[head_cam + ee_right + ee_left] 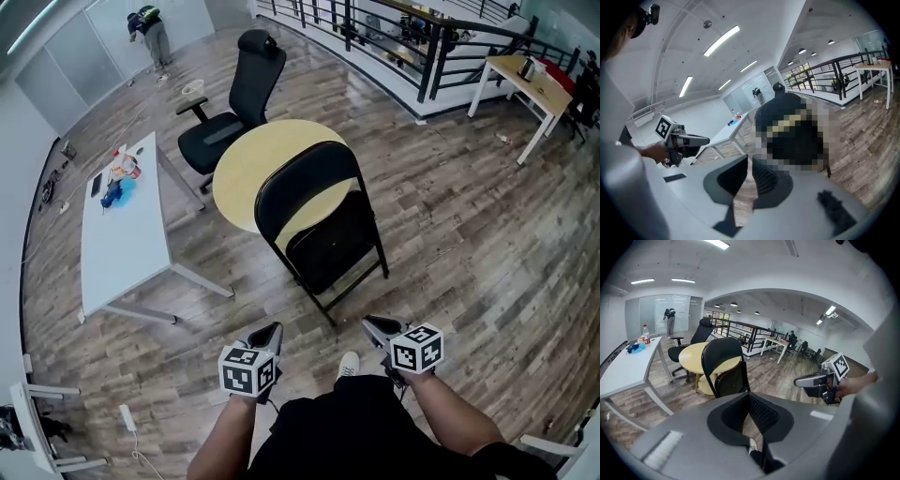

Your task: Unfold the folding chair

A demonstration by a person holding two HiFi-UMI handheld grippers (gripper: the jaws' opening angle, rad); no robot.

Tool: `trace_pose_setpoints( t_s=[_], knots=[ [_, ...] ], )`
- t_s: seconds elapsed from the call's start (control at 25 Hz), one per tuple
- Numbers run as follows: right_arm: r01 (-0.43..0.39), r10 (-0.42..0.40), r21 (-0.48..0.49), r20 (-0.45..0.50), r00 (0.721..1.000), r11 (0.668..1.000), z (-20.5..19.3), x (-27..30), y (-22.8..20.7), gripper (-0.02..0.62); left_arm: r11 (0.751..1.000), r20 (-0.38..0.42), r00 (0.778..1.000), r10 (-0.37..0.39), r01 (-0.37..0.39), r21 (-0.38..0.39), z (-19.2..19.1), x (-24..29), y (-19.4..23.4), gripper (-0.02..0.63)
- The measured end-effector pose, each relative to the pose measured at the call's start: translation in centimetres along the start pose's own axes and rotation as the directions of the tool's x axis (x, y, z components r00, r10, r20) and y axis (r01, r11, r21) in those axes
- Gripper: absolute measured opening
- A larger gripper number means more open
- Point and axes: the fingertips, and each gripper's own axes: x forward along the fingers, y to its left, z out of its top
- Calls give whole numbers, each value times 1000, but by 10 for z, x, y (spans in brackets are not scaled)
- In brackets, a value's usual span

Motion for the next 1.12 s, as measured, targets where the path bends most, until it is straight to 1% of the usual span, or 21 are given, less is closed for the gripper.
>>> trace_pose_setpoints(
  t_s=[0.12, 0.24, 0.4, 0.52, 0.68, 0.8, 0.92, 1.12],
  knots=[
    [-15, 15, 12, 26, 1000, 1000, 9, 4, -8, 32, 999, -13, 1000, 2, -1, 41, 14, 13, -4, 8],
    [-28, 27, 16, 39, 999, 999, 11, 5, -17, 32, 998, -14, 1000, 11, -10, 62, 26, 28, -8, 8],
    [-24, 21, 44, 66, 998, 999, 13, -1, -34, 32, 994, -20, 1000, 10, -8, 110, 42, 43, -20, 8],
    [-22, 17, 62, 85, 996, 998, 11, -6, -43, 32, 988, -35, 999, 26, -20, 150, 48, 47, -24, 8],
    [-17, 9, 77, 104, 995, 997, 11, -9, -50, 32, 988, -16, 999, 39, -36, 153, 61, 51, -22, 8],
    [-12, 5, 76, 98, 995, 997, 11, -12, -51, 32, 988, -13, 1000, 20, -18, 153, 64, 57, -30, 8],
    [0, -6, 72, 94, 996, 997, 8, -15, -51, 32, 987, -29, 1000, 0, 5, 160, 58, 62, -35, 8],
    [33, -44, 88, 123, 991, 996, 11, -21, -56, 32, 985, -43, 999, -17, 24, 172, 58, 68, -30, 8]
  ],
)
